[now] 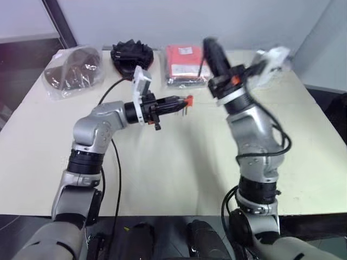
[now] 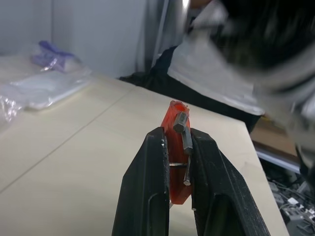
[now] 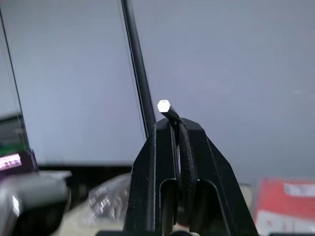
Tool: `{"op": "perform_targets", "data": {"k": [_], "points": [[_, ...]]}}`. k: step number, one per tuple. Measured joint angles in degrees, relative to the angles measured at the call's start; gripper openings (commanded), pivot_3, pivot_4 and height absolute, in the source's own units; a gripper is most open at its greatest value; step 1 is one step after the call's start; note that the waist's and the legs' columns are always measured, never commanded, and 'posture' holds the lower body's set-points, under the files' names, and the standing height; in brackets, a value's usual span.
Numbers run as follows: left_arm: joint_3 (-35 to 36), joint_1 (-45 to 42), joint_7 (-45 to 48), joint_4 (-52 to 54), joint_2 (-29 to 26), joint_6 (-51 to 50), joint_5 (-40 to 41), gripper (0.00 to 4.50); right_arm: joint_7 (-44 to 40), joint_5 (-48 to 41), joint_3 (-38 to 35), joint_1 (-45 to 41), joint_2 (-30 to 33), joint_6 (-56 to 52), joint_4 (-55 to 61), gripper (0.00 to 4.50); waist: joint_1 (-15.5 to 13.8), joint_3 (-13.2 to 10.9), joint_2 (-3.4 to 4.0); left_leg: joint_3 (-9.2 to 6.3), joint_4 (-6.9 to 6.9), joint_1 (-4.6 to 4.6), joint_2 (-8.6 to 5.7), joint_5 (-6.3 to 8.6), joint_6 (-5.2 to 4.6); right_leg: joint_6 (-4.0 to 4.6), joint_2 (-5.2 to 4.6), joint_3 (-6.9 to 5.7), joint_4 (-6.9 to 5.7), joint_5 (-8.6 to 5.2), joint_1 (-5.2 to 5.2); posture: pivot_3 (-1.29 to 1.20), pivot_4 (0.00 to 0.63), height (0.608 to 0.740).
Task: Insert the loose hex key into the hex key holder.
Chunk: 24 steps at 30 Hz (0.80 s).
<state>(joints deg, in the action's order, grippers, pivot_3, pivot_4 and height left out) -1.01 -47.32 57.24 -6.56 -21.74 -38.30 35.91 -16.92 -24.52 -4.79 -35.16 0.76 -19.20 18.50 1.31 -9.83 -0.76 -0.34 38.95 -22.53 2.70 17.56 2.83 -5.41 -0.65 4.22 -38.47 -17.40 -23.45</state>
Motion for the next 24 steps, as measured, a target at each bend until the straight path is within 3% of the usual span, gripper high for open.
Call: {"op": "perform_targets", "data": {"k": [24], "points": [[2.1,-0.6,-1.7,-0.1,1.2,-3.5,2.2,0.06,-0.1,3.8,4.6,2.7,2.0,5.0,-0.2,0.08,-0.1,0.0,0.00,-0.03,0.00,0.00,0.00,-0.01,0.01,0.00,0.00,0.00,0.01,0.00,0.00,0.00,0.150,0.740]]}}
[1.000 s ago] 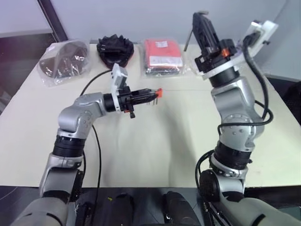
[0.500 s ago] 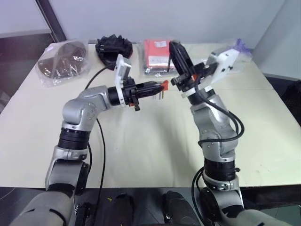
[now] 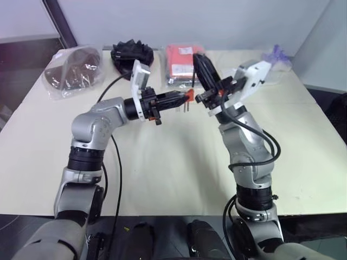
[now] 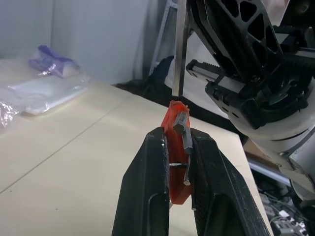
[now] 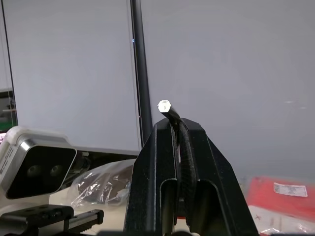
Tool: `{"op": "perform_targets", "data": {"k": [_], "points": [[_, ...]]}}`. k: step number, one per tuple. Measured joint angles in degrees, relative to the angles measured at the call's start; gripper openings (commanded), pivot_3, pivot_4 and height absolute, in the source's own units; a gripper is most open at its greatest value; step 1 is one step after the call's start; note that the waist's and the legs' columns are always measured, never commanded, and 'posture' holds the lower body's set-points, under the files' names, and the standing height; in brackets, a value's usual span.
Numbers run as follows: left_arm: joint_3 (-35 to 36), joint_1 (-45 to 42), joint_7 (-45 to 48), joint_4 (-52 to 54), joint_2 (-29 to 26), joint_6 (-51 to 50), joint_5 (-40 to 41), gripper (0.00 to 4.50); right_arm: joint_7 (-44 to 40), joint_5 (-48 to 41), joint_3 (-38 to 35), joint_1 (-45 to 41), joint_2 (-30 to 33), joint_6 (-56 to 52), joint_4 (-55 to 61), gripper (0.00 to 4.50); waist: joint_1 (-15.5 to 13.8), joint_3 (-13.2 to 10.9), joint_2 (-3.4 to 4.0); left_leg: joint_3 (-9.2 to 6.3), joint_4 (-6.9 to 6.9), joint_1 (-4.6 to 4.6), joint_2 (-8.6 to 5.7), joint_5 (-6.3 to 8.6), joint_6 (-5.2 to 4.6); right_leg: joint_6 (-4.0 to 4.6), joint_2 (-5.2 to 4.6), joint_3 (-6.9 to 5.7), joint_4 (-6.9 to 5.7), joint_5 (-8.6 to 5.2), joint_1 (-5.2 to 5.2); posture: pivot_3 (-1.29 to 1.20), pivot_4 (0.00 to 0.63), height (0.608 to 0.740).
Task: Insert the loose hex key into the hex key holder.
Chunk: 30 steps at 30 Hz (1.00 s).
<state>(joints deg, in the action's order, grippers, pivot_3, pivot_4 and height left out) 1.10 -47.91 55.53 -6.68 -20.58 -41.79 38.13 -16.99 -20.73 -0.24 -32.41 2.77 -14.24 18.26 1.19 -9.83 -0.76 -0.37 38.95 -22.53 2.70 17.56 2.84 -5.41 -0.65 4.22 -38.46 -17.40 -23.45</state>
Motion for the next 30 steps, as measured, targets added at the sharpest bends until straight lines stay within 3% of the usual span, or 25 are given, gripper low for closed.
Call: {"op": "perform_targets", "data": {"k": [30], "points": [[0.9,0.0,-2.0,0.1,0.1,-2.2,1.3,0.06,-0.2,1.4,1.4,0.8,1.3,2.3,-1.2,0.08,0.0,0.0,0.00,0.00,0.00,0.00,0.00,0.00,0.00,0.00,0.00,0.00,0.01,0.00,0.00,0.00,0.150,0.740]]}}
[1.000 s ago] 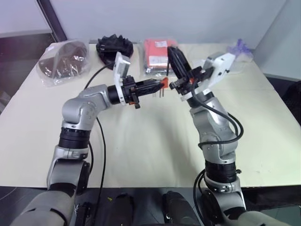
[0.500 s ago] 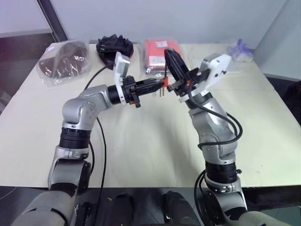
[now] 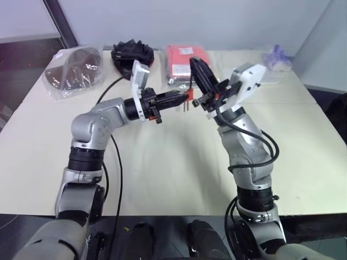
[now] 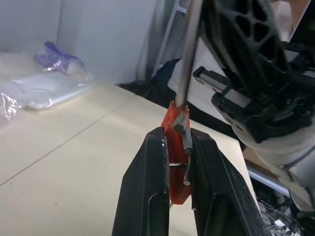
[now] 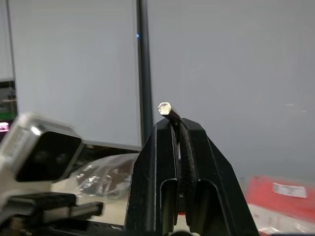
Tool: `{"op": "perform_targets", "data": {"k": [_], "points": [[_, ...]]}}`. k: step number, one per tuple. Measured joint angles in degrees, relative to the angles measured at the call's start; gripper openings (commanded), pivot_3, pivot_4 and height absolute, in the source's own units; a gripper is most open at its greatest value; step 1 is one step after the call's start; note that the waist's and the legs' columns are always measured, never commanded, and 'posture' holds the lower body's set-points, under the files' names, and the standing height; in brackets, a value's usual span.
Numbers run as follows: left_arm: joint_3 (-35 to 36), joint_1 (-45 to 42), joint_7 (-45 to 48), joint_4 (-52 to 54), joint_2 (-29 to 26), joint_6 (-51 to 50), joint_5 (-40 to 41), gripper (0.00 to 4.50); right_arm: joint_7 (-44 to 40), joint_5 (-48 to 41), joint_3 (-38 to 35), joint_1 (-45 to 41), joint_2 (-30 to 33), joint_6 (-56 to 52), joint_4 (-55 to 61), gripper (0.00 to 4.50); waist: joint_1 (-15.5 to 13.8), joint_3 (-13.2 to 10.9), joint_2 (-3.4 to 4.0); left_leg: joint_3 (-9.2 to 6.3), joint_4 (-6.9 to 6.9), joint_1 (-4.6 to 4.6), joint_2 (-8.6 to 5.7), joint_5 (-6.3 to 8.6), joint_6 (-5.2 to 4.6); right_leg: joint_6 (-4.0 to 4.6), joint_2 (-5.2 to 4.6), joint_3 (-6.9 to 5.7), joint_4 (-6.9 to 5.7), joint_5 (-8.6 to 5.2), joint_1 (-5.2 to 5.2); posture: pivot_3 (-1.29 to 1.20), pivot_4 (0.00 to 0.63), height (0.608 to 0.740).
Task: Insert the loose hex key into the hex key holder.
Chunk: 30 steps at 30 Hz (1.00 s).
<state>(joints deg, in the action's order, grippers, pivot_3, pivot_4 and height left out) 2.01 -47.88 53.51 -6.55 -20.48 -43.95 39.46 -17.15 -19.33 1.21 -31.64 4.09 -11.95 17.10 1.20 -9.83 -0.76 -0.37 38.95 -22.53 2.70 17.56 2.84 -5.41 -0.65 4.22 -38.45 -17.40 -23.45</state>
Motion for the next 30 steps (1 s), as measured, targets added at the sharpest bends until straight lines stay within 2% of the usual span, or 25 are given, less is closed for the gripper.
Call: {"op": "perform_targets", "data": {"k": [13,25,26,27,30], "points": [[0.8,0.0,-1.2,0.1,0.3,-1.8,0.5,0.06,-0.6,0.4,0.6,0.1,1.1,0.7,-0.3,0.08,0.0,0.0,0.00,-0.01,0.00,0.00,0.00,0.00,0.00,0.00,0.00,0.00,0.00,0.00,0.00,0.00,0.150,0.740],[1.1,-0.2,-1.6,-0.2,0.6,-3.3,1.2,0.06,-1.9,2.8,2.8,3.5,2.3,2.4,2.0,0.08,0.0,0.0,0.00,0.00,0.00,0.00,0.00,0.00,0.00,0.00,0.00,0.00,0.01,0.00,0.00,0.00,0.150,0.740],[1.0,-0.2,-1.5,-0.2,0.6,-3.3,1.2,0.06,-1.9,2.9,2.9,3.9,2.3,2.4,2.1,0.67,0.0,0.0,0.00,0.00,0.00,0.00,0.00,0.00,0.00,0.00,0.00,0.00,0.01,0.00,0.00,0.00,0.150,0.740],[1.1,-0.3,-1.3,-0.1,0.6,-3.1,1.3,0.06,-2.0,2.9,3.0,4.5,2.4,2.0,2.0,0.97,0.0,0.0,-0.01,0.00,0.00,0.00,0.00,0.00,0.00,0.00,0.00,0.00,0.01,0.00,0.01,0.00,0.150,0.740],[1.2,-0.6,-1.1,0.1,0.0,-2.7,1.0,0.06,-1.2,2.1,2.7,7.2,1.4,0.1,0.7,2.49,0.0,0.0,0.01,0.01,0.00,0.00,0.00,0.00,0.00,0.00,0.00,0.02,0.01,0.00,0.00,0.00,0.150,0.740]]}}
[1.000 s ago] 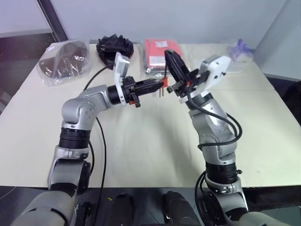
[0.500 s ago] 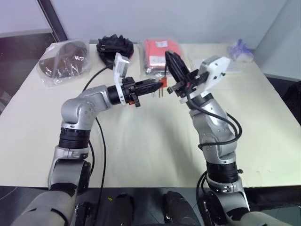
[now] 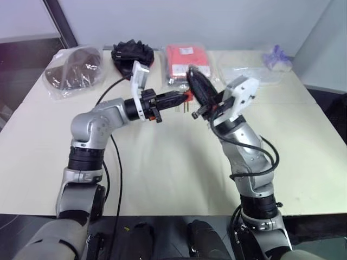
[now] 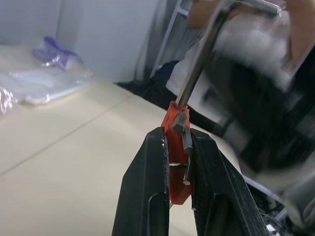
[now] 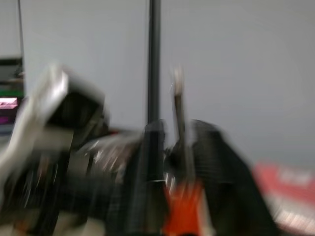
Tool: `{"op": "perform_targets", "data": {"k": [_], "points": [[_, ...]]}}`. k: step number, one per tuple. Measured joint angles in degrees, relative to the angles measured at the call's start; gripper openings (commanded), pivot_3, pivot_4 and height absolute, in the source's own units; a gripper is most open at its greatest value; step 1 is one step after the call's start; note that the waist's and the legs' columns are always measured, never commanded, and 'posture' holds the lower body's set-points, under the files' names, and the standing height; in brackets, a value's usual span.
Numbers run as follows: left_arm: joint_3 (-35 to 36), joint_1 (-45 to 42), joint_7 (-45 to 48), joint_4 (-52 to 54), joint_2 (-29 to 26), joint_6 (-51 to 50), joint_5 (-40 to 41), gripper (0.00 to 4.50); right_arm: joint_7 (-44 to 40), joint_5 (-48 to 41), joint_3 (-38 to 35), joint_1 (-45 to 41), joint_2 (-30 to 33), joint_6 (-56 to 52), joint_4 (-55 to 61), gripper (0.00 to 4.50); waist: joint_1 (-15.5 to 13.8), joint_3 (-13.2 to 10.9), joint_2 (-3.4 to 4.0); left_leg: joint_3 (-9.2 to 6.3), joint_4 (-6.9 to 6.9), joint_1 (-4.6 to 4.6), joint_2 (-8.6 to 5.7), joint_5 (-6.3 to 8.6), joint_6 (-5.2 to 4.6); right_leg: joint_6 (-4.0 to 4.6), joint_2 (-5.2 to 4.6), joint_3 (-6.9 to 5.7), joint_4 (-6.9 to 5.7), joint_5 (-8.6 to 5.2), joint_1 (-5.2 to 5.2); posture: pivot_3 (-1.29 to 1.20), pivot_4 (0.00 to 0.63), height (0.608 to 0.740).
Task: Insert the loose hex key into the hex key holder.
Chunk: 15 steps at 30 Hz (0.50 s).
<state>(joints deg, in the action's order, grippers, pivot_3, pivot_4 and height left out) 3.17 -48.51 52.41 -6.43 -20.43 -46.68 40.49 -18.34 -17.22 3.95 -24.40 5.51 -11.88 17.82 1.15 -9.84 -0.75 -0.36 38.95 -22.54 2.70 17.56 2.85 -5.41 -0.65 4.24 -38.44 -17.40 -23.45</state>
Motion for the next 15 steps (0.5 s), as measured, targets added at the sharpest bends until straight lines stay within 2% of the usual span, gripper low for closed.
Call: {"op": "perform_targets", "data": {"k": [3,4,9,15], "points": [[-0.1,0.2,0.4,0.1,-0.2,0.4,0.0,0.06,0.9,-1.5,-1.5,0.0,-0.5,-1.5,-0.1,4.07,0.0,0.0,0.00,-0.01,0.00,0.00,0.00,0.00,0.00,0.00,0.00,0.00,0.00,0.00,0.01,0.00,0.150,0.740],[-0.1,0.5,0.5,0.5,-0.4,0.7,-0.1,0.06,1.1,-2.2,-2.1,0.0,-0.7,-2.2,-0.1,4.44,0.0,0.0,0.00,-0.02,0.00,0.00,0.00,0.00,0.00,0.00,0.00,0.00,0.00,0.00,0.00,0.00,0.150,0.740],[-0.4,0.7,0.6,0.6,-0.3,0.7,-0.1,0.06,1.0,-3.9,-2.7,1.6,0.2,-4.2,1.8,4.44,0.0,0.0,0.00,-0.01,-0.01,0.00,0.00,0.00,0.00,0.00,0.00,0.00,0.00,0.00,0.00,0.00,0.150,0.740],[-0.4,1.2,1.0,2.1,0.0,0.7,0.2,0.06,0.1,-8.9,-4.8,11.0,4.9,-9.8,10.9,4.44,-0.3,0.0,0.00,-0.01,0.00,-0.03,-0.02,0.00,0.00,0.00,-0.02,0.02,0.14,0.00,0.06,0.00,0.150,0.740]]}}
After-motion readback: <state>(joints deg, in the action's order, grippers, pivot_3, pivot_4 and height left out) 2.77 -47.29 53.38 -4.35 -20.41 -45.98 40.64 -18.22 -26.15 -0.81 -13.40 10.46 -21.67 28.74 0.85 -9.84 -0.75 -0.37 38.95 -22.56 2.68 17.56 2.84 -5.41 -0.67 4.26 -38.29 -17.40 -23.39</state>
